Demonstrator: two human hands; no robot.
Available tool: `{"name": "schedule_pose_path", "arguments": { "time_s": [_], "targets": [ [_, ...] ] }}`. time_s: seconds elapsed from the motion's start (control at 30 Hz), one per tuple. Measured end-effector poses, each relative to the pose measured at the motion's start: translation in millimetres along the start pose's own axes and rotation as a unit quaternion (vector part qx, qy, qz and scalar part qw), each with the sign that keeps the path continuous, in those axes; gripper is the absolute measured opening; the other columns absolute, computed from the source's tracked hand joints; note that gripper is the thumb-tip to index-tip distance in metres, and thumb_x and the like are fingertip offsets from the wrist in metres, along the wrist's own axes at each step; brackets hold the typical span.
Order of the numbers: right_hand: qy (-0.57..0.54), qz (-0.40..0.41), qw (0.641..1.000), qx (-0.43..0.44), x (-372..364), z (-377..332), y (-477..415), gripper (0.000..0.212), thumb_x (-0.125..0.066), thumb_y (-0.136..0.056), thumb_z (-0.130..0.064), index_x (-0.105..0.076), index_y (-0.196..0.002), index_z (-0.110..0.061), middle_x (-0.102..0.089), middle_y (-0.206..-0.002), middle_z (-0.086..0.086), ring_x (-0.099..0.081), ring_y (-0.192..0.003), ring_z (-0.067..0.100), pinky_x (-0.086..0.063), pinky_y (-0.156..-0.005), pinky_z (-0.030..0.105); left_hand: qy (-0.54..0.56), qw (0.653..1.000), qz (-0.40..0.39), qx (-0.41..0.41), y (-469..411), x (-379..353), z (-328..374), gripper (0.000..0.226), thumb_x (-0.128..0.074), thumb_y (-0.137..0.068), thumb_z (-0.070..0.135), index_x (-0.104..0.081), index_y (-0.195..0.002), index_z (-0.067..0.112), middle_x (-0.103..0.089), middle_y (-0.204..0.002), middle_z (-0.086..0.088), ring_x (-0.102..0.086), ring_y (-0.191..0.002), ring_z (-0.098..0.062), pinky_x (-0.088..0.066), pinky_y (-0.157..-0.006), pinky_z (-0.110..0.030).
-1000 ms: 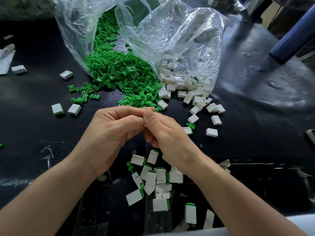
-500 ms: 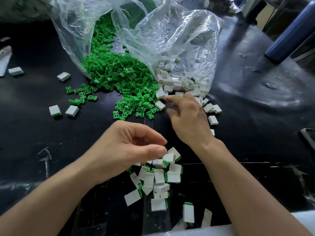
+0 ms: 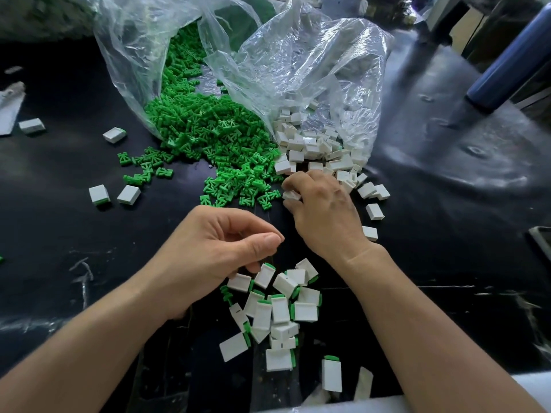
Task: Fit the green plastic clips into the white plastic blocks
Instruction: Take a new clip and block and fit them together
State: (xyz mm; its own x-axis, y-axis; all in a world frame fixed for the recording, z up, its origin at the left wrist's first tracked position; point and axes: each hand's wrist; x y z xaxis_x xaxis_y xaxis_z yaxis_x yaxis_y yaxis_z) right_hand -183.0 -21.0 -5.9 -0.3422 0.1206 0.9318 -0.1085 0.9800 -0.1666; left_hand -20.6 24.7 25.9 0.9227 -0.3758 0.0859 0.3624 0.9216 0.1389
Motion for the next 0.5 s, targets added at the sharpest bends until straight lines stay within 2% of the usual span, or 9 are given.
{"name": "schedule_pose_path", "arguments": {
  "time_s": [0.07, 0.13, 0.2, 0.3, 0.4, 0.5],
  "targets": [
    [0.001, 0.005, 1.0, 0.006, 1.4, 0.4, 0.9, 0.023, -0.05, -0.093, -0.019, -0.058, -0.113, -0.015, -0.057, -0.109, 0.006, -0.048, -0.106, 0.024, -0.033, -0.092, 0.034, -0.004, 1.0, 0.014, -0.001, -0.7, -0.1, -1.4, 0.032, -0.067, -0.053, 0.043, -0.075, -0.078, 0.026, -0.071, -0.068, -0.007, -0.06, -0.053, -0.006, -0.044, -0.046, -0.015],
    [-0.056, 0.026, 0.998, 0.004, 6.1, -0.6, 2.5, 0.02, -0.051, -0.092, -0.018, -0.062, -0.108, -0.012, -0.061, -0.105, 0.007, -0.052, -0.102, 0.023, -0.035, -0.09, 0.03, -0.004, 0.999, 0.05, 0.0, -1.7, 0.8, -3.3, 0.028, -0.069, -0.056, 0.037, -0.076, -0.08, 0.024, -0.071, -0.067, -0.003, -0.062, -0.055, -0.006, -0.045, -0.047, -0.015],
    [-0.152, 0.035, 0.988, -0.011, 12.8, -4.0, 5.6, 0.015, -0.054, -0.091, -0.018, -0.064, -0.099, -0.01, -0.064, -0.092, 0.0, -0.055, -0.09, 0.017, -0.035, -0.079, 0.02, -0.008, 0.995, 0.1, -0.002, -3.9, 3.5, -6.0, 0.021, -0.072, -0.063, 0.027, -0.073, -0.084, 0.028, -0.072, -0.076, 0.002, -0.064, -0.061, -0.008, -0.046, -0.048, -0.015],
    [-0.268, -0.024, 0.963, -0.018, 18.7, -13.3, 12.8, 0.007, -0.056, -0.09, -0.023, -0.061, -0.085, -0.022, -0.055, -0.068, -0.015, -0.051, -0.066, 0.001, -0.037, -0.062, 0.01, -0.021, 0.989, 0.145, -0.008, -7.5, 6.6, -8.9, 0.038, -0.074, -0.07, 0.009, -0.068, -0.098, 0.034, -0.072, -0.088, 0.006, -0.064, -0.068, -0.007, -0.05, -0.057, -0.014],
    [-0.294, -0.061, 0.954, -0.004, 16.4, -22.8, 18.9, 0.008, -0.06, -0.088, -0.026, -0.06, -0.08, -0.025, -0.054, -0.063, -0.013, -0.051, -0.061, 0.001, -0.041, -0.059, 0.016, 0.002, 0.993, 0.122, -0.001, -7.0, 4.0, -6.3, 0.035, -0.071, -0.072, 0.001, -0.068, -0.095, 0.027, -0.074, -0.082, 0.004, -0.065, -0.066, -0.002, -0.052, -0.059, -0.014],
    [-0.298, -0.041, 0.954, -0.008, 14.0, -28.5, 21.3, 0.013, -0.064, -0.084, -0.032, -0.06, -0.074, -0.025, -0.057, -0.06, -0.01, -0.052, -0.058, 0.004, -0.043, -0.057, 0.02, 0.001, 0.995, 0.101, 0.0, -5.5, 1.9, -4.1, 0.021, -0.07, -0.073, 0.001, -0.071, -0.081, 0.021, -0.073, -0.071, -0.001, -0.065, -0.058, -0.005, -0.052, -0.054, -0.015]
  ]
}}
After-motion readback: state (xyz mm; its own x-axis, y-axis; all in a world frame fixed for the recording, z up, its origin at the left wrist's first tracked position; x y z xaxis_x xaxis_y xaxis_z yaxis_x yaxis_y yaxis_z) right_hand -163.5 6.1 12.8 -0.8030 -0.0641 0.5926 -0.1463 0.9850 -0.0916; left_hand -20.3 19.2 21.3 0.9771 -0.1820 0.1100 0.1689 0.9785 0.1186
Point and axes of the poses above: each hand's wrist, its own y-axis away from the middle knuckle, its own x-axis out of the back of the hand, z = x × y
